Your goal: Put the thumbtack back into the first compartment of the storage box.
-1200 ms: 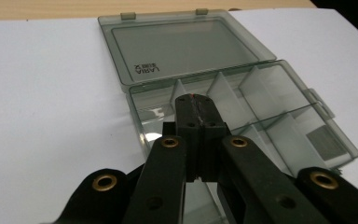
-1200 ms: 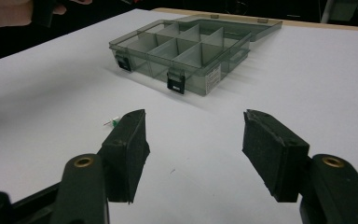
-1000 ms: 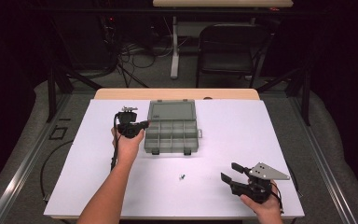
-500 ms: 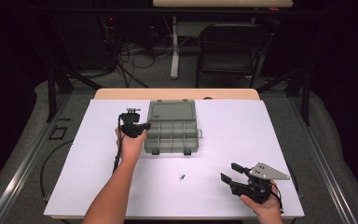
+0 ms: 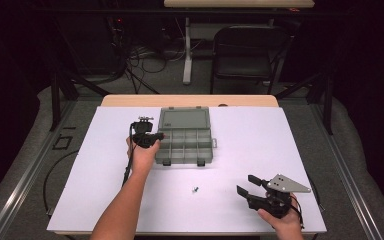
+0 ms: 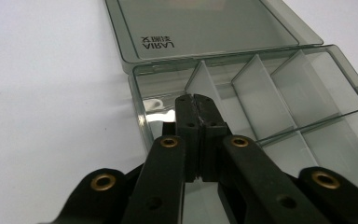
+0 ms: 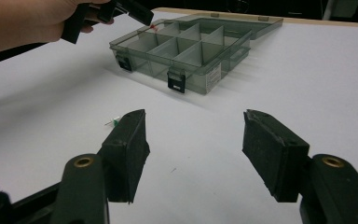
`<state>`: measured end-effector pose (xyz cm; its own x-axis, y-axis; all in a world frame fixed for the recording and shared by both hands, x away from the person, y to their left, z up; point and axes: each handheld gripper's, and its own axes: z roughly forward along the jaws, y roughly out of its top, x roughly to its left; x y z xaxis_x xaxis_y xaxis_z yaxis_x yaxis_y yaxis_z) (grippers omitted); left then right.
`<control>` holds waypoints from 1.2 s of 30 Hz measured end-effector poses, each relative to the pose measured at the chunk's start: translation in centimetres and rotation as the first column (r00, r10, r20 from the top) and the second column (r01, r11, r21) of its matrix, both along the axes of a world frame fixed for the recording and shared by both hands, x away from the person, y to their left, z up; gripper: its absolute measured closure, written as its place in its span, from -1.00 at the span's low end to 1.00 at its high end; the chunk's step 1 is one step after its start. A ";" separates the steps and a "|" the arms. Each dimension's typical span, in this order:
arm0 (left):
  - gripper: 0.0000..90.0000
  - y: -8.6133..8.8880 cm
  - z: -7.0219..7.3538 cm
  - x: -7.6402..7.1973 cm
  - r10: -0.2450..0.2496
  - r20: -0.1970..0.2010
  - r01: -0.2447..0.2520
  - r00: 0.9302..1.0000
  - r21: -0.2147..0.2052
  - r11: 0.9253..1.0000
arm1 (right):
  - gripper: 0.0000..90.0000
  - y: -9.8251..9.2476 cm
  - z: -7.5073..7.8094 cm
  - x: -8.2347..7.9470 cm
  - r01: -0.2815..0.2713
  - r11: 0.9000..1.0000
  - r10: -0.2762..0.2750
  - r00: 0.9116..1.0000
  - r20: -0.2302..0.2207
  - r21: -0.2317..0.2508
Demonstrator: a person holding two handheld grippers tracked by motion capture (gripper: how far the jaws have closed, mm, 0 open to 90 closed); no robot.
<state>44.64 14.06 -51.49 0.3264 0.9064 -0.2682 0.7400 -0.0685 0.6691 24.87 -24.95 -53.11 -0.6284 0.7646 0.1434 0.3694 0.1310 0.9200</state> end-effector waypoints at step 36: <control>-0.05 0.0 3.6 -8.5 -0.159 0.199 0.167 0.967 -0.024 0.986 | -0.13 0.1 -0.1 0.0 0.003 1.000 -0.003 1.000 -0.008 0.000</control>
<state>36.13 14.08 -47.90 0.5191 0.8260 -0.2197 0.5751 -0.1474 0.8047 24.89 -24.82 -53.20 -0.6253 0.7662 0.1485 0.3769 0.1298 0.9171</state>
